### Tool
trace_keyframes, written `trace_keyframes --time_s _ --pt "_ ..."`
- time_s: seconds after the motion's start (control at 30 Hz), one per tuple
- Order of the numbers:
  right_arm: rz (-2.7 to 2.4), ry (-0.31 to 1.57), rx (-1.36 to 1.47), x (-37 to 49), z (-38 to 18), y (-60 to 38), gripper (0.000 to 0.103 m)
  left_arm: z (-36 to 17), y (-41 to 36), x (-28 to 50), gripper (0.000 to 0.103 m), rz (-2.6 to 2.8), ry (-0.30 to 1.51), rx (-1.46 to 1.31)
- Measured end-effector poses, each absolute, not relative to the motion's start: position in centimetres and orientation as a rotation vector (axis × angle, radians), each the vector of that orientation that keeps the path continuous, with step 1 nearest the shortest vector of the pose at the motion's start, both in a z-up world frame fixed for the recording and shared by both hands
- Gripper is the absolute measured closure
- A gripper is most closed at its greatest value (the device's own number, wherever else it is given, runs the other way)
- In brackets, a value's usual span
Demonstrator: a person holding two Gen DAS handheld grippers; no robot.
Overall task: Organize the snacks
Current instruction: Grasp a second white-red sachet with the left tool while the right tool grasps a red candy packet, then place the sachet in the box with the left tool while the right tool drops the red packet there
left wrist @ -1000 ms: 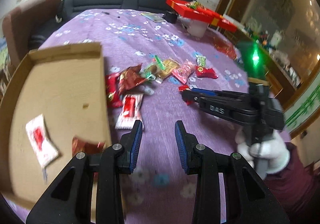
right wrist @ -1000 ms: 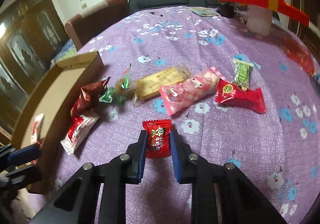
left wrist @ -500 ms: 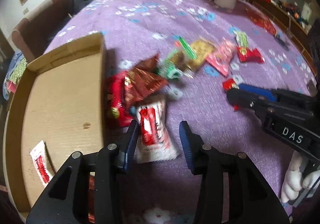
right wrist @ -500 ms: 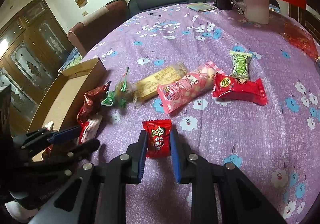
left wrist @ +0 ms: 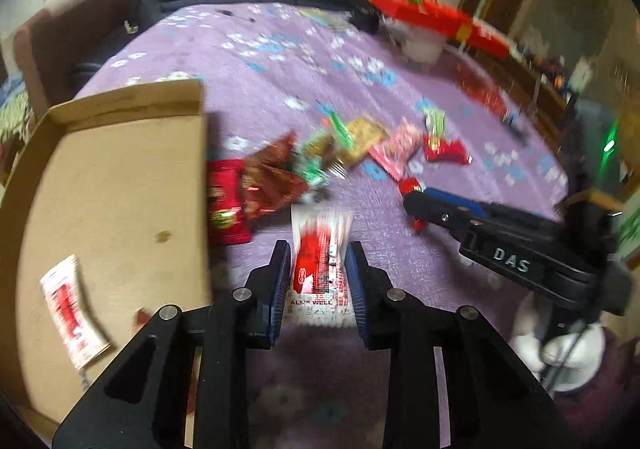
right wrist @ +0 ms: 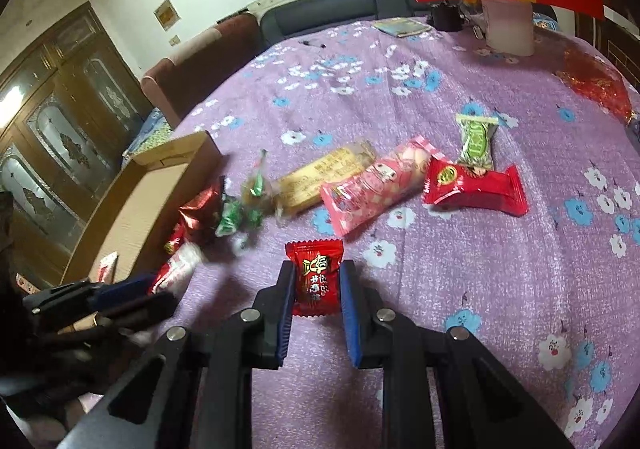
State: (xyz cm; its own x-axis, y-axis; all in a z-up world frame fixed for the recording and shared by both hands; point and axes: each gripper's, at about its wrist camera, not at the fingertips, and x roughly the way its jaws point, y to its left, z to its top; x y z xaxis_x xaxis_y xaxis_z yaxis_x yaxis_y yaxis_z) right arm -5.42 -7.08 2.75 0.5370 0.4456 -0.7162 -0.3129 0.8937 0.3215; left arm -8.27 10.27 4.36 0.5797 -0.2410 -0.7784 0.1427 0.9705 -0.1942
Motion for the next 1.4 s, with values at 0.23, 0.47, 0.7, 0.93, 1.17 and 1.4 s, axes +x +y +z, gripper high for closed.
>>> trace_keyframes --time_s 0.23,0.47,0.7,0.93,1.17,1.4 --pt "0.455 0.882 0.138 -5.9 2.8 -6.4 0.078 5.9 18.8 -12.5 0.075 -0.097 0.844 -0.278" --pt "0.445 0.87 0.12 -6.4 3.1 -5.8 0.078 6.5 19.6 -15.0 0.075 -0.145 0.813 -0.287" --pt "0.441 0.902 0.13 -6.4 2.4 -5.8 0.078 5.5 10.7 -12.5 0.07 -0.365 0.882 -0.013" --pt "0.462 0.915 0.169 -6.3 2.2 -6.5 0.078 3.7 7.8 -8.9 0.07 -0.318 0.95 0.143" --pt "0.485 0.922 0.195 -6.2 2.2 -6.8 0.078 1.2 6.7 -7.5 0.051 -0.28 1.048 0.258" --pt "0.489 0.923 0.198 -6.2 2.2 -6.9 0.078 0.8 6.7 -7.8 0.076 -0.326 1.042 0.218"
